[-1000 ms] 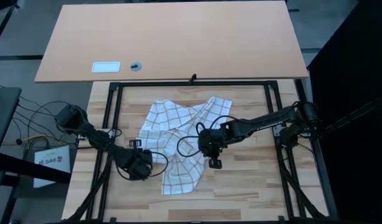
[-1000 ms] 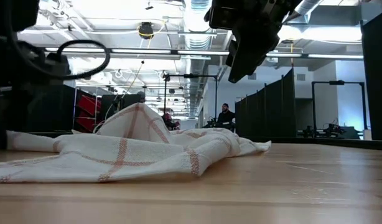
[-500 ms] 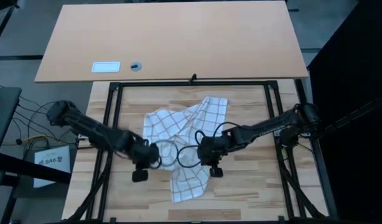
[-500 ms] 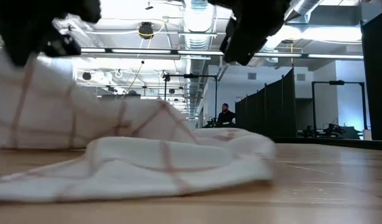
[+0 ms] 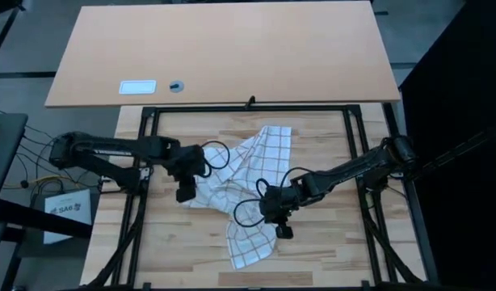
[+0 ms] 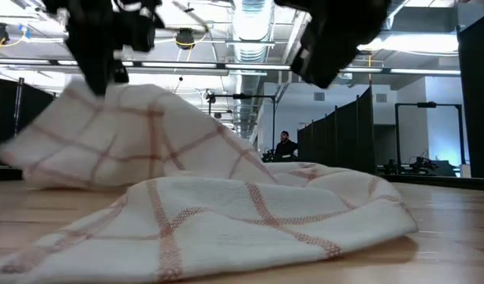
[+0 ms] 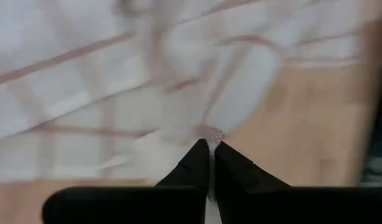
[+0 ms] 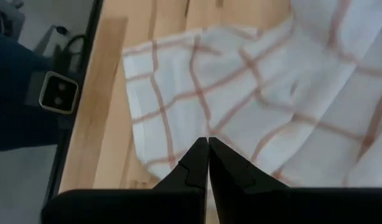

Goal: Roll towel
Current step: Prepare the white patterned towel

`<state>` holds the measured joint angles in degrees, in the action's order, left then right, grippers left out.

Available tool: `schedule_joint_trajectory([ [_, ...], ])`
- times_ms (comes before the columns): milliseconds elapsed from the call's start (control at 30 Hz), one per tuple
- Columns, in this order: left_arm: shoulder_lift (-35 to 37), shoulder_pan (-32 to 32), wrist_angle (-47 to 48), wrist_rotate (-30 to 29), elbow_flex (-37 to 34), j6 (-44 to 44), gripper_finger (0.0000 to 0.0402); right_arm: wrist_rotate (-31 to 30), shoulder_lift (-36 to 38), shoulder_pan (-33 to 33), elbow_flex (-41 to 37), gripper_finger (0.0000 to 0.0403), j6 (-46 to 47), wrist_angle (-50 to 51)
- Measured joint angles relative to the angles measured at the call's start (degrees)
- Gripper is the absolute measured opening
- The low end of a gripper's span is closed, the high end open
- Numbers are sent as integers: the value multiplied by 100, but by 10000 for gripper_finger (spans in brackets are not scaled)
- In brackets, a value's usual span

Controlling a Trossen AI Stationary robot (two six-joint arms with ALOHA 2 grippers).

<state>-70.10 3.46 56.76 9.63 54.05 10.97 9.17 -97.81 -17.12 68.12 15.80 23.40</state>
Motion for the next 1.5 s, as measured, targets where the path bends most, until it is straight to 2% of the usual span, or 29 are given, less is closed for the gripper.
schedule_joint_trajectory([
  [100,-171,398,-21,-308,-266,-442,29,-2,-1,-69,-183,0,187,-42],
  [233,-454,841,-359,-318,-625,-825,73,0,-1,-132,-339,0,396,-150],
  [333,-649,1028,-178,133,-650,-807,110,0,1,-136,-339,0,471,-185],
  [433,-564,995,284,748,-437,-235,143,-2,1,-130,-341,0,482,-199],
  [500,-267,788,507,658,-329,401,157,-4,0,-122,-341,0,478,-224],
  [633,442,146,620,-133,-306,2122,163,-4,-1,-112,-341,0,467,-217],
  [700,990,-659,746,-1112,-378,3636,160,-23,-1,-116,-345,0,381,-222],
  [767,1357,-1414,460,-1191,-519,4804,157,-51,1,-131,-418,0,287,-301],
  [867,1457,-2324,48,-1821,-1045,6027,152,-27,-5,-45,-551,0,166,-268],
  [933,1473,-2778,-165,-1856,-1455,6690,151,-22,5,-44,-638,0,126,-345],
  [1133,1265,-3163,-1007,-1878,-2396,6959,151,129,6,24,-729,0,-92,-397],
  [1300,1225,-3072,-1606,-2045,-2883,6780,151,291,6,76,-741,0,-220,-393],
  [1500,1223,-3002,-3102,-2075,-3477,6634,150,337,6,78,-741,0,-234,-356],
])
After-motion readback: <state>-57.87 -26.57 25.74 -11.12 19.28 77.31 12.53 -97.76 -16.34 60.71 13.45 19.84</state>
